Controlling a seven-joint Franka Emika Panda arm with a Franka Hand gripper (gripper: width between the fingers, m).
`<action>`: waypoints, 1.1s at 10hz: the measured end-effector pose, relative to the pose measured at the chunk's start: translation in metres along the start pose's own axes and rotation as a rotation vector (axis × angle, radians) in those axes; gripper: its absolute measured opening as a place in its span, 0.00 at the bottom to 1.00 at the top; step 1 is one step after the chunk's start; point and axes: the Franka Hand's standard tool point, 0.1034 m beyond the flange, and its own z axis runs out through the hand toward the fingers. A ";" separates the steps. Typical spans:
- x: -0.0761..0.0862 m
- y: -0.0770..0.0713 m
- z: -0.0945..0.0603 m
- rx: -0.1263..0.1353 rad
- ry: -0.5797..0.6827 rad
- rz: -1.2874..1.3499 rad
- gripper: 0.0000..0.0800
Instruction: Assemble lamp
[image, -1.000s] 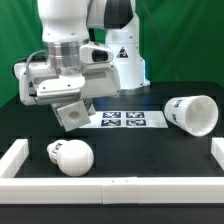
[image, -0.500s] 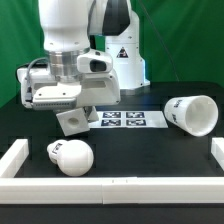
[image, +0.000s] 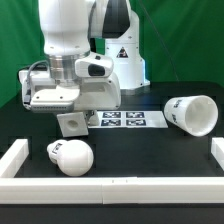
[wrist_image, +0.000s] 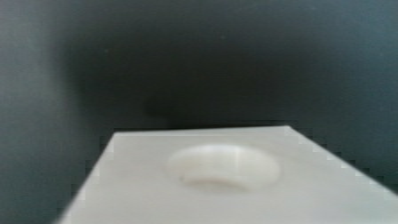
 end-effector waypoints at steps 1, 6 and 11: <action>0.000 0.000 0.000 0.000 0.001 0.002 0.62; -0.004 -0.006 -0.016 0.020 -0.025 0.016 0.87; -0.011 -0.014 -0.045 0.046 -0.081 0.100 0.87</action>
Offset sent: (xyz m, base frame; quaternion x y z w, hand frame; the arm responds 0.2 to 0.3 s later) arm 0.0000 0.0000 0.0000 0.0000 0.0000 0.0000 1.0000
